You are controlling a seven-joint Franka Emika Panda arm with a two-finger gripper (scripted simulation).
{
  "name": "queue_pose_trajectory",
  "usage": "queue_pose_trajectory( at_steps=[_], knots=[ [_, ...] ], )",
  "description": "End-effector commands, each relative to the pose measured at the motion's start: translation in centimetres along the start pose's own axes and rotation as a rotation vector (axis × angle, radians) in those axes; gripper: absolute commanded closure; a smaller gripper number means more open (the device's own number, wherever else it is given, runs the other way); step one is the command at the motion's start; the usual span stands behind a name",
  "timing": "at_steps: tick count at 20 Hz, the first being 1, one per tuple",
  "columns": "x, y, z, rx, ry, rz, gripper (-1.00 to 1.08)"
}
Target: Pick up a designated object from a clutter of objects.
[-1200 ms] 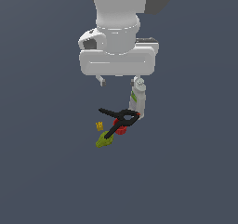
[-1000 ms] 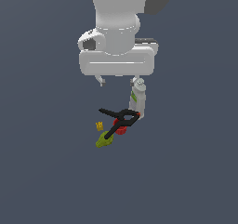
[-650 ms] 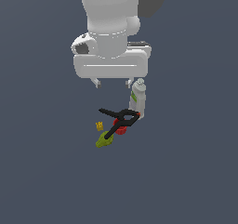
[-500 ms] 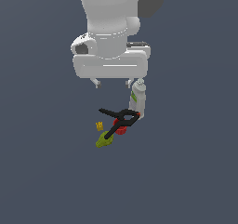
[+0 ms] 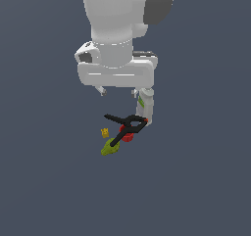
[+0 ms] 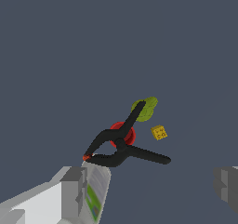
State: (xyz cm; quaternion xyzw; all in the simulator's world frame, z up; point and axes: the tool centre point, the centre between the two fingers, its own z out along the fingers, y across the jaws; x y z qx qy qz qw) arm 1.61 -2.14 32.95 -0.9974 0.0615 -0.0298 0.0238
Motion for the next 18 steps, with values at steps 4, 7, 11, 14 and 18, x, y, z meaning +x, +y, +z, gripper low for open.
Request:
queue_pose_trajectory(
  at_steps=[4,7,11,14,18],
  knots=[
    [0.6,0.3,1.6,0.001,-0.005,0.092,-0.92],
    [1.1,0.5,2.8,0.001,-0.008,0.16,-0.92],
    [1.7,0.9,4.8,0.0,-0.013,0.269,-0.92],
    [2.1,1.2,6.3,-0.002,-0.017,0.354,-0.92],
    [2.6,1.6,8.4,-0.006,-0.021,0.466,-0.92]
  ],
)
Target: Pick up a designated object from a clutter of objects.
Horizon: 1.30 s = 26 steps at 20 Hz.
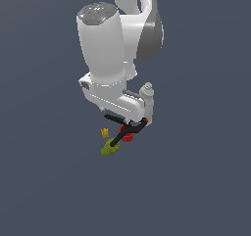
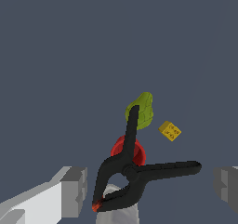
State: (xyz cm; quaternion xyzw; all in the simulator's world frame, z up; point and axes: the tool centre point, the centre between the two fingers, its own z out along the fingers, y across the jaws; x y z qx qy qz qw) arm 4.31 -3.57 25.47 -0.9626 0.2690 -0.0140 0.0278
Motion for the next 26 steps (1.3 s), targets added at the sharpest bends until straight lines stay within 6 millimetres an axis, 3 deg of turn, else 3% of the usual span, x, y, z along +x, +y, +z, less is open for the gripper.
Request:
queue_pose_trajectory(
  at_steps=[1,26],
  knots=[
    [0.4,0.1,1.3,-0.003,-0.002,0.072,-0.92],
    [3.0,2.6,14.0,-0.051,0.007,0.739,-0.92]
  ],
)
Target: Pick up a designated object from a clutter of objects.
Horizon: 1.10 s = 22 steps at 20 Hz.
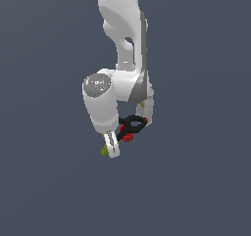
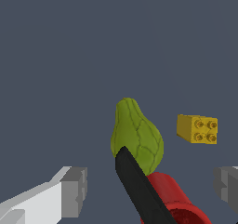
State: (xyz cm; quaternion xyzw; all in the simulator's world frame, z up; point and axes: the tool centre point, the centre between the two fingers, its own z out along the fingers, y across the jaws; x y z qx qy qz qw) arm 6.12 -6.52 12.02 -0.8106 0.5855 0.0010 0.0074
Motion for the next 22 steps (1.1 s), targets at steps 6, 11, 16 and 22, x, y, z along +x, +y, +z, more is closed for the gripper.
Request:
queue_pose_trajectory(
  at_steps=[6,11,16,22],
  knots=[
    [0.6,0.2,2.2,-0.008,0.008,0.117,-0.92],
    [0.7,0.3,2.9,-0.01,0.011,0.148,-0.92],
    [0.7,0.3,3.0,-0.01,0.011,0.147,-0.92],
    [0.7,0.4,5.3,-0.01,0.011,0.149,-0.92]
  ],
)
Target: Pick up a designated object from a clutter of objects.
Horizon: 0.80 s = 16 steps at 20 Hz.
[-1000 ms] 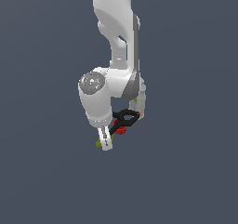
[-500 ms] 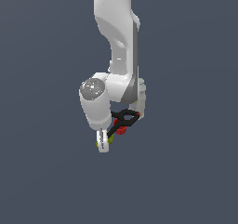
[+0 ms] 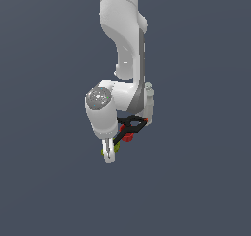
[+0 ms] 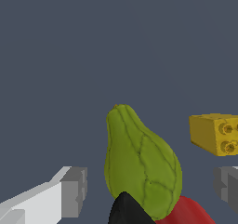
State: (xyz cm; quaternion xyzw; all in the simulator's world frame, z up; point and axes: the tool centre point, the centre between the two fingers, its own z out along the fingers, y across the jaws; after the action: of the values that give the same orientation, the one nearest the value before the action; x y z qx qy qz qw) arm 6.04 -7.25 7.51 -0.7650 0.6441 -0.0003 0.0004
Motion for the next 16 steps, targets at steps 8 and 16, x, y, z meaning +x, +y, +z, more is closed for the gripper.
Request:
queue_pose_trajectory(
  at_steps=[8,16],
  knots=[
    [0.0,0.0,3.4,-0.001,0.0,0.003,-0.92],
    [0.0,0.0,3.4,-0.001,0.0,0.003,1.08]
  ],
)
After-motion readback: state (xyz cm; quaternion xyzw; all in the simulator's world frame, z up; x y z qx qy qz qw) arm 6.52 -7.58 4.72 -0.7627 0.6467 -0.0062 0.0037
